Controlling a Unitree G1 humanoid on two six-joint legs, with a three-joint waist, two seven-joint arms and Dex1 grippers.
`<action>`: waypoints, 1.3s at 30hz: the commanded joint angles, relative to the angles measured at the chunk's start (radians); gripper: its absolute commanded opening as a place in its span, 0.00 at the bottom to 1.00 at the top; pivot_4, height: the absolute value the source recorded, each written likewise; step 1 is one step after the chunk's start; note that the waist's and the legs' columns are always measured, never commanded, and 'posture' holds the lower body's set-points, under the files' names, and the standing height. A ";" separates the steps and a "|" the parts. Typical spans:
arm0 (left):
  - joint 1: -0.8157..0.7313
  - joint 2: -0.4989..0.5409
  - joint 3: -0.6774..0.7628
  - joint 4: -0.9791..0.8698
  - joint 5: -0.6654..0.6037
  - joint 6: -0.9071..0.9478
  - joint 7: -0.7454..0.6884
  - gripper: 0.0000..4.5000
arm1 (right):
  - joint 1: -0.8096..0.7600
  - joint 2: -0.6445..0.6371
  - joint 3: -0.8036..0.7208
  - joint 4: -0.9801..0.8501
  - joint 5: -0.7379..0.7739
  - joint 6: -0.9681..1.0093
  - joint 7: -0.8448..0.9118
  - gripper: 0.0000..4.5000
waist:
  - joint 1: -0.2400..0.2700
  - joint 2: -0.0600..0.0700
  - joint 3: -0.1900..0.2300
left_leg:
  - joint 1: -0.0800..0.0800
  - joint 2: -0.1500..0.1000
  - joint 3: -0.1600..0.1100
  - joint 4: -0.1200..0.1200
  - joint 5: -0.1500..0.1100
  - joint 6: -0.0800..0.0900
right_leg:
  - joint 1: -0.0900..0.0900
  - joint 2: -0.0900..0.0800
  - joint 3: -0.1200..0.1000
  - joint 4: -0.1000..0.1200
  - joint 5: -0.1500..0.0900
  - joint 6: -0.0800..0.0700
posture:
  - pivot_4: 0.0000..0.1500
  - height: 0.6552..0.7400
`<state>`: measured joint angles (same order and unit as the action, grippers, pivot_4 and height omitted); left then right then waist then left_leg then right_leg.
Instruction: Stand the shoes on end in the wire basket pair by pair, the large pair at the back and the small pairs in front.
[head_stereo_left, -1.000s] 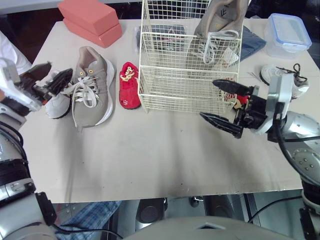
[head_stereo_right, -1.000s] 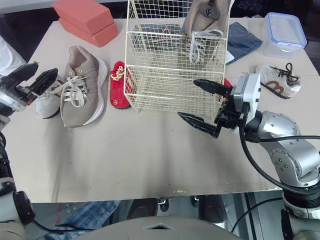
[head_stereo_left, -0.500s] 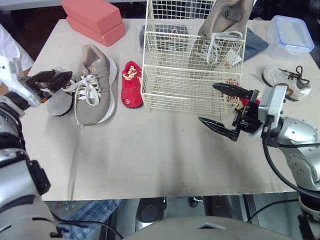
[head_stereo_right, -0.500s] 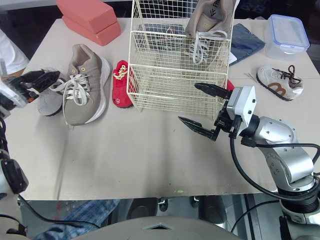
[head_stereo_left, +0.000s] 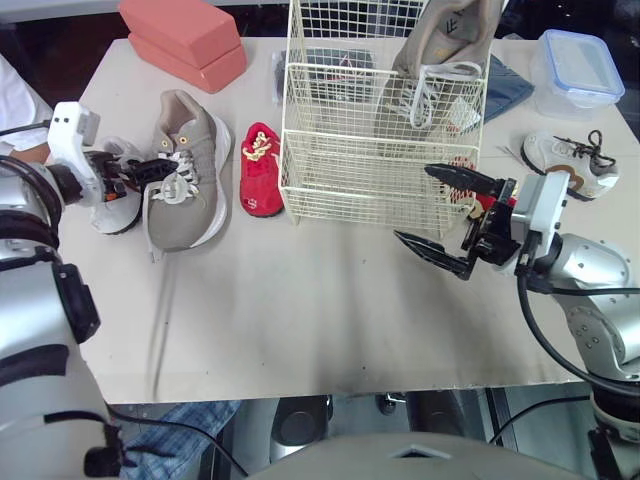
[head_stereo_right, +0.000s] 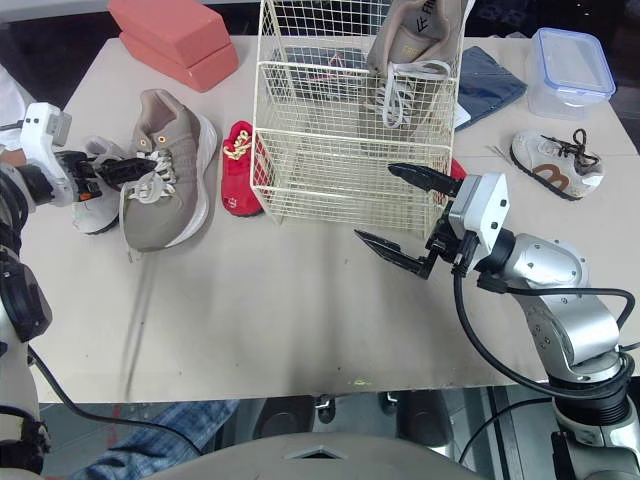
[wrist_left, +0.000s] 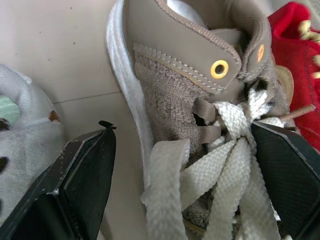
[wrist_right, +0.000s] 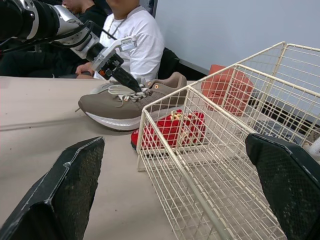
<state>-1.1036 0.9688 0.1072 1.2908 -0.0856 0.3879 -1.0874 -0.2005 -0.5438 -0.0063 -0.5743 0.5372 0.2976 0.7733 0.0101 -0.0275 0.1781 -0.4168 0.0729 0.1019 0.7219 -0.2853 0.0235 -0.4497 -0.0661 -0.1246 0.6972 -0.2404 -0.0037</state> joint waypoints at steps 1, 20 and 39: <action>-0.019 -0.011 -0.015 0.026 0.047 0.011 0.030 0.67 | -0.015 0.007 -0.004 -0.020 -0.003 -0.026 -0.005 1.00 | 0.001 0.000 0.000 | 0.000 0.000 0.000 0.000 0.000 0.000 | 0.000 0.000 0.000 0.000 0.000 0.000 | 1.00 0.36; 0.020 0.043 0.099 0.005 0.009 -0.013 -0.054 0.14 | -0.030 0.017 -0.004 -0.009 -0.014 -0.027 0.007 1.00 | -0.020 0.000 0.000 | 0.001 0.000 0.000 0.001 0.000 0.000 | 0.000 0.000 0.001 0.001 0.001 -0.003 | 1.00 0.36; -0.166 0.047 0.413 -0.127 -0.290 -0.216 -0.039 0.14 | -0.052 0.028 -0.005 0.013 -0.019 -0.045 0.003 1.00 | -0.016 -0.012 0.002 | -0.010 0.001 -0.005 0.009 0.000 0.000 | -0.002 -0.003 -0.005 0.001 0.002 -0.003 | 1.00 0.36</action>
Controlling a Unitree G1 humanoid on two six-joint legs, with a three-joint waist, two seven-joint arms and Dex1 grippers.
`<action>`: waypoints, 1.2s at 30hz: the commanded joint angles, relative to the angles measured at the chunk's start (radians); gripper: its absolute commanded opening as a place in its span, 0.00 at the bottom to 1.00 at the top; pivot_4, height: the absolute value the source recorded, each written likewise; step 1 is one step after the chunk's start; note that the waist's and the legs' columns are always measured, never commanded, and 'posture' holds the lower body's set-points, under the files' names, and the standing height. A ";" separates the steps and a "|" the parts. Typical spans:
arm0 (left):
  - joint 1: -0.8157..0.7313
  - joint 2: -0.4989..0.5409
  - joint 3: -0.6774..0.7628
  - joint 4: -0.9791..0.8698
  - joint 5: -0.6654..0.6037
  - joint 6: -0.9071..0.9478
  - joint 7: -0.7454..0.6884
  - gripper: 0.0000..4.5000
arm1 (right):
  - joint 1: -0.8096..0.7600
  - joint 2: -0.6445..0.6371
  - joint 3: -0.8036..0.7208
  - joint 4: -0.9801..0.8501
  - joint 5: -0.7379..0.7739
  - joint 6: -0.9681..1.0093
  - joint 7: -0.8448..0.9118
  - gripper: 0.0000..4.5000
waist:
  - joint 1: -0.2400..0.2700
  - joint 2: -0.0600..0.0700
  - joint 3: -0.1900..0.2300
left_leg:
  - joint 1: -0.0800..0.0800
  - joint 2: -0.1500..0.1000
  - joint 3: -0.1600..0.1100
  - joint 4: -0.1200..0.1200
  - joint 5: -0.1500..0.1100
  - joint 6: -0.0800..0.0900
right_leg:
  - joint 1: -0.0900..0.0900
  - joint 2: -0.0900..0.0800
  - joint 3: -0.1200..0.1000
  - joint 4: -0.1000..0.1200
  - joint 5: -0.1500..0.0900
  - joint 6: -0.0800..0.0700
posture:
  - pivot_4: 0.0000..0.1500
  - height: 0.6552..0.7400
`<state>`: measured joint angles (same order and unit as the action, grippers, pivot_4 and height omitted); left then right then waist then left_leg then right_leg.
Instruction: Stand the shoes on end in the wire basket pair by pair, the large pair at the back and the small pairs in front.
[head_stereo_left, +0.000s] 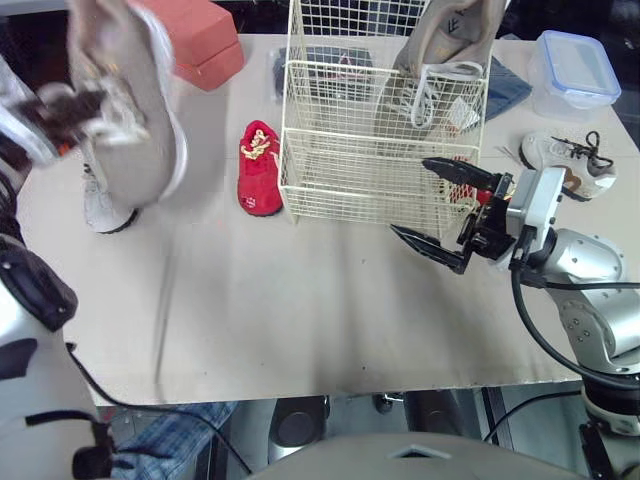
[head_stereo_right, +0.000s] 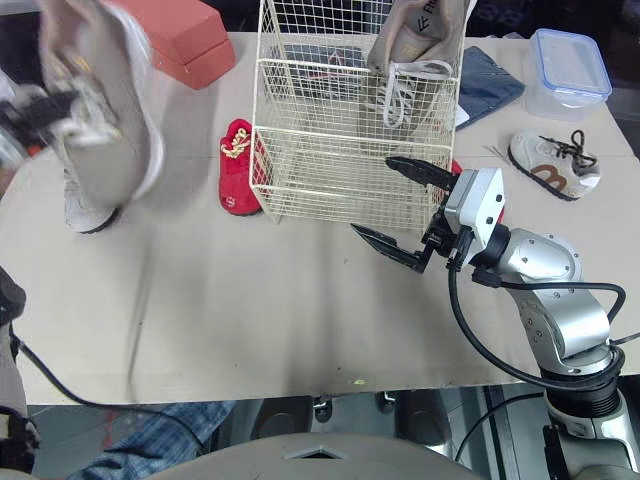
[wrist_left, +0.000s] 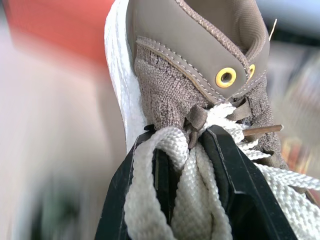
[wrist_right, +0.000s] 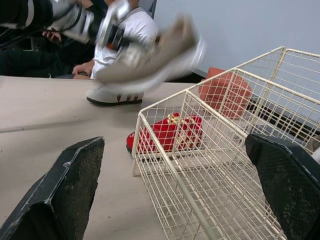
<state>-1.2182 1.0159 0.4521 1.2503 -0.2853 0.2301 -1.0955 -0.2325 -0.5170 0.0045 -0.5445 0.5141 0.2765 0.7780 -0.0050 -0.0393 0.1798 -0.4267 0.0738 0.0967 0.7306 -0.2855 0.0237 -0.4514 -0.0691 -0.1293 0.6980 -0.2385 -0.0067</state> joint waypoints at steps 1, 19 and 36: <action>-0.066 -0.023 0.079 -0.109 -0.110 -0.072 -0.021 0.14 | -0.023 0.002 -0.018 -0.014 0.002 -0.028 -0.003 1.00 | -0.002 0.000 0.000 | -0.003 0.000 -0.001 0.002 0.000 0.000 | -0.001 0.000 -0.002 0.000 0.000 0.000 | 1.00 0.36; -0.229 -0.608 -0.025 -0.374 -0.090 -0.708 0.294 0.14 | -0.011 0.047 -0.108 -0.044 0.012 -0.054 -0.126 1.00 | 0.012 0.000 0.000 | -0.004 -0.003 -0.001 0.011 0.000 0.001 | -0.003 -0.001 -0.006 0.011 0.000 0.000 | 1.00 0.36; -0.226 -0.806 -0.135 -0.136 0.082 -1.061 0.599 0.14 | 0.022 0.045 -0.135 -0.070 0.021 -0.057 -0.175 1.00 | 0.019 0.000 0.000 | -0.005 -0.004 -0.002 0.011 -0.001 0.002 | -0.003 -0.001 -0.007 0.011 0.000 0.000 | 1.00 0.36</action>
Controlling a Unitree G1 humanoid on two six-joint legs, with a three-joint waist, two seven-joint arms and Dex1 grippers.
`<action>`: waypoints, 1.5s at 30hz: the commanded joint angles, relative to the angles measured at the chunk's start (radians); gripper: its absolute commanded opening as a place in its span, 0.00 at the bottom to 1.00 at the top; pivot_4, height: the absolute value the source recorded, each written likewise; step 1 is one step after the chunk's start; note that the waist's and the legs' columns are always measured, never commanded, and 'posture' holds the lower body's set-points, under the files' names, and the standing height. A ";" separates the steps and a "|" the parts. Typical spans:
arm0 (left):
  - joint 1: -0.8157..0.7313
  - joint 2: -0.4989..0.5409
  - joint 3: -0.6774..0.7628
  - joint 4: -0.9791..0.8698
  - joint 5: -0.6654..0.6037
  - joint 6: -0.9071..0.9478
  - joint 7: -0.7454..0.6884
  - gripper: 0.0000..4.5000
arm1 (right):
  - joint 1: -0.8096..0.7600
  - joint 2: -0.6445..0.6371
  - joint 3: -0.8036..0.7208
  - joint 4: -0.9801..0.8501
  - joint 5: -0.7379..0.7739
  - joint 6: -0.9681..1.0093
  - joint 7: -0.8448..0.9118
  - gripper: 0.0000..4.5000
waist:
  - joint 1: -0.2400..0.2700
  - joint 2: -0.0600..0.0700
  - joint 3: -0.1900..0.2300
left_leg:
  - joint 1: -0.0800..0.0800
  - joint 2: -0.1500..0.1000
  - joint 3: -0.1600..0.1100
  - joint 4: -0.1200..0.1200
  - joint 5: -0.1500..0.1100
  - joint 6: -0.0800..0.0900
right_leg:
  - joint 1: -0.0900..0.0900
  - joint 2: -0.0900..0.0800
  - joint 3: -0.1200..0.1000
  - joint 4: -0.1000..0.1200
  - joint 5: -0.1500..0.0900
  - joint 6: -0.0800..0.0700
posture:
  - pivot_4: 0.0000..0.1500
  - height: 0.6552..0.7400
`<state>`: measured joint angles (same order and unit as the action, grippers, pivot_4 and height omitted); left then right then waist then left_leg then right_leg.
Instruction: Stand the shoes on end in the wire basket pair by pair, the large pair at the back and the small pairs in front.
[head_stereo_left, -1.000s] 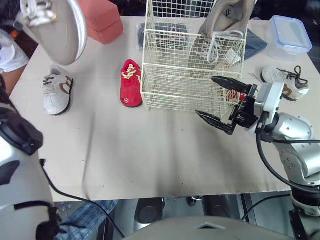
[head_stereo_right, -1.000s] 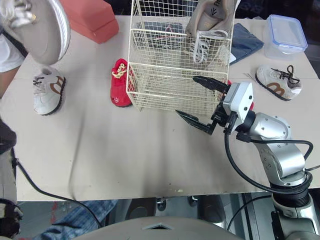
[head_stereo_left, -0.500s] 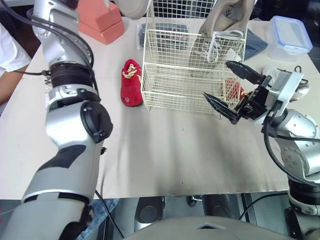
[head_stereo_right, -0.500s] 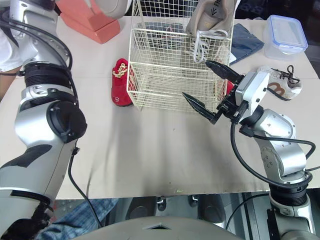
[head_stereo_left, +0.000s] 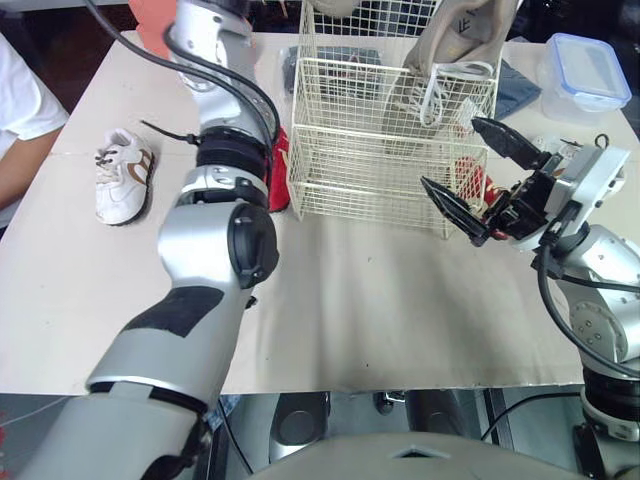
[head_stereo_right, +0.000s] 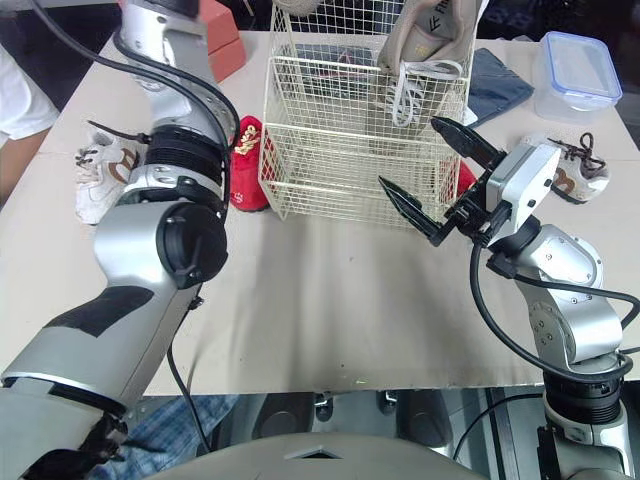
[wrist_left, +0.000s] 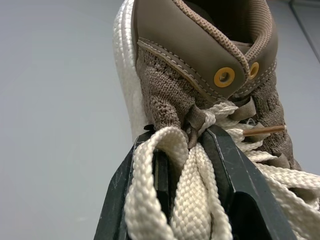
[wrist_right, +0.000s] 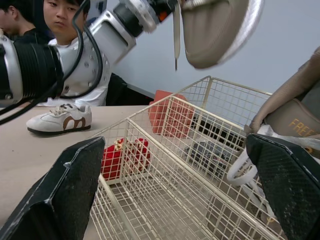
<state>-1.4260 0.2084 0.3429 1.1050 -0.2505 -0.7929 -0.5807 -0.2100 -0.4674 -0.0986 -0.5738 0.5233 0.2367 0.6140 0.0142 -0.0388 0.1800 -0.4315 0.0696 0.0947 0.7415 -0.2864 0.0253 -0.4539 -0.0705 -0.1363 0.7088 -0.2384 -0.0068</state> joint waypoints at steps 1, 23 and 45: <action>-0.019 -0.001 -0.031 0.023 0.059 -0.038 0.104 0.14 | -0.001 -0.004 -0.032 -0.041 0.012 -0.018 -0.011 1.00 | -0.001 0.000 0.000 | 0.000 0.000 0.000 0.000 0.000 0.000 | 0.000 0.000 0.000 0.000 0.000 0.000 | 1.00 0.36; 0.076 -0.040 -0.136 0.122 0.181 -0.042 0.202 0.14 | 0.013 0.001 -0.056 -0.066 0.046 0.001 -0.056 1.00 | 0.000 0.000 0.000 | 0.000 0.000 0.000 0.000 0.000 0.000 | 0.000 0.000 0.000 0.000 0.000 0.000 | 1.00 0.36; 0.153 -0.053 -0.116 0.037 0.062 0.213 -0.018 0.96 | 0.015 0.017 -0.065 -0.055 0.045 -0.022 -0.104 1.00 | 0.003 0.002 -0.002 | 0.002 0.000 -0.001 0.001 0.000 0.000 | 0.002 0.000 -0.001 0.001 0.000 0.000 | 1.00 0.36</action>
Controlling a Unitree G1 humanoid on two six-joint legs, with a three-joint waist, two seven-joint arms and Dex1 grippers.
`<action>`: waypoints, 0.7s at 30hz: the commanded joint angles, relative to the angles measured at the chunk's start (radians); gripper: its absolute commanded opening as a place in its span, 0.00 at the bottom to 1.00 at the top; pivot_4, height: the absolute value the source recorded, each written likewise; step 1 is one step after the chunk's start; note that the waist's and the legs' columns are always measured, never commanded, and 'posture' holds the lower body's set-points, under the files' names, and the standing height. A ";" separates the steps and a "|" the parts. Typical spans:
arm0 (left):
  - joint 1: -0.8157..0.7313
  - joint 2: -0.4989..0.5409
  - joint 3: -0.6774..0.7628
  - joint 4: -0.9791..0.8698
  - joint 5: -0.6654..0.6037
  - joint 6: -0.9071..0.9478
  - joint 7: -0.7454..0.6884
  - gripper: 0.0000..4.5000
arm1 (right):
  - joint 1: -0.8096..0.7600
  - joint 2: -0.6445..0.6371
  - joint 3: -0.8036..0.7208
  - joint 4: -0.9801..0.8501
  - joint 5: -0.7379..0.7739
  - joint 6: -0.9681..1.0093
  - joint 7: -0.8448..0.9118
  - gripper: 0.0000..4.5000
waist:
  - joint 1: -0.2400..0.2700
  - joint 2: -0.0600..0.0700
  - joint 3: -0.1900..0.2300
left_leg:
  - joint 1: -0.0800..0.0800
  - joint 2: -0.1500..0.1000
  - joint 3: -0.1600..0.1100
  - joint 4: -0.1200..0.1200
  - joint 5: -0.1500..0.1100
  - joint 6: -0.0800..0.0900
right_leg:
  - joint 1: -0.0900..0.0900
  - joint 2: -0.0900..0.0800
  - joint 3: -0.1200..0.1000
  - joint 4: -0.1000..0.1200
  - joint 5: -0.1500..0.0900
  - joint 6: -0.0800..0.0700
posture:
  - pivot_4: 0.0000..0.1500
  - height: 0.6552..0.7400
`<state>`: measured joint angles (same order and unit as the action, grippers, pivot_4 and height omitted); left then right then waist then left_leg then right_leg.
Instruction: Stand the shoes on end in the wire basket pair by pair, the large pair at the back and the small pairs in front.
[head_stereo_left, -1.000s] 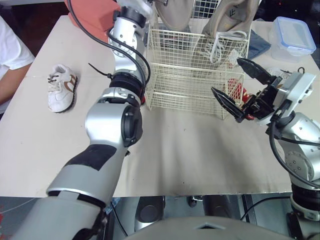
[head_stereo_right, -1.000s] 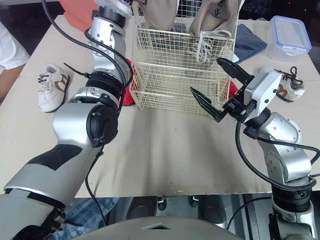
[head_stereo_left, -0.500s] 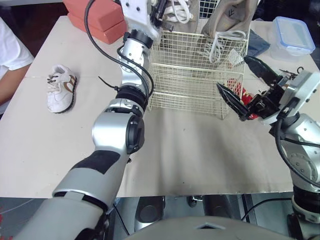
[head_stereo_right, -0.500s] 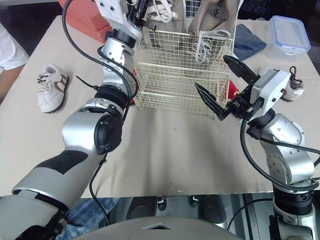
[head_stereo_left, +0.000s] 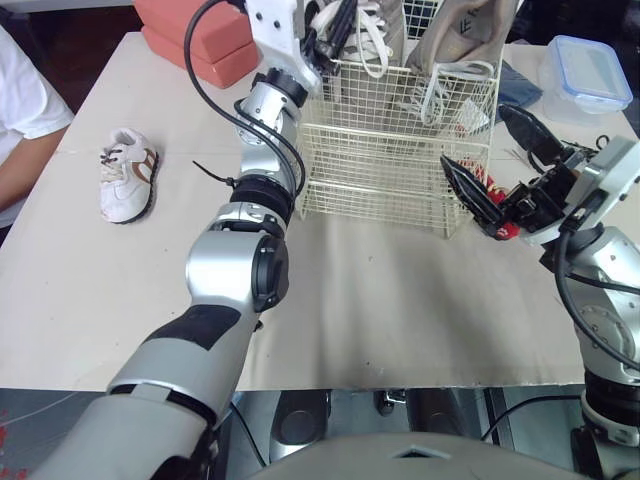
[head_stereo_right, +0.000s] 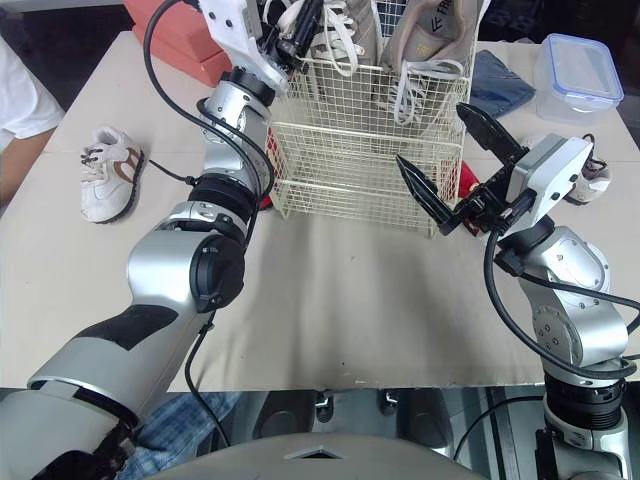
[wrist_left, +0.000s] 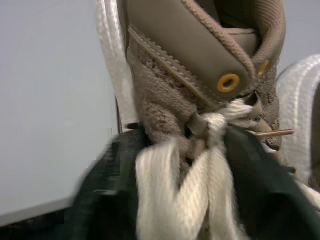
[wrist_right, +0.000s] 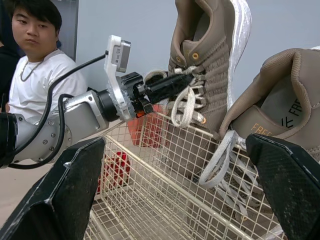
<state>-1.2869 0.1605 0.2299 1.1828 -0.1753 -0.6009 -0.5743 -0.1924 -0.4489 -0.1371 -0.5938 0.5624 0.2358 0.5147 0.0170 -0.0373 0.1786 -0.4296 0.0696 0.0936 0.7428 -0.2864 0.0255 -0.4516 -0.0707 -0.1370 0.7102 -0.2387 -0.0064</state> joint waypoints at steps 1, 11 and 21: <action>0.020 -0.003 -0.005 -0.058 -0.016 0.021 -0.030 0.99 | -0.002 -0.002 -0.026 -0.035 0.006 -0.021 -0.004 1.00 | 0.000 0.000 0.000 | 0.000 0.000 0.000 0.000 0.000 0.000 | 0.000 0.000 0.000 0.000 0.000 0.000 | 1.00 0.36; 0.291 0.001 -0.071 -0.596 -0.049 0.270 -0.013 0.99 | 0.000 0.004 -0.021 -0.028 0.004 -0.027 0.000 1.00 | -0.005 0.002 -0.001 | 0.001 0.002 0.000 0.000 0.000 0.000 | 0.000 0.000 0.002 0.001 0.000 0.000 | 1.00 0.36; 0.536 0.039 -0.112 -1.104 -0.092 0.636 0.080 0.99 | 0.004 0.003 -0.022 -0.013 0.002 -0.034 0.012 1.00 | -0.001 0.002 -0.001 | 0.001 0.003 -0.005 0.000 0.000 0.000 | 0.000 0.000 0.006 0.000 0.000 0.000 | 1.00 0.36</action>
<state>-0.7563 0.1931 0.1360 0.1716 -0.2420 -0.0051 -0.5033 -0.1841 -0.4441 -0.1354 -0.5862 0.5582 0.2274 0.5214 0.0156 -0.0355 0.1780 -0.4283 0.0722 0.0887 0.7423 -0.2863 0.0253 -0.4515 -0.0706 -0.1307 0.7106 -0.2385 -0.0068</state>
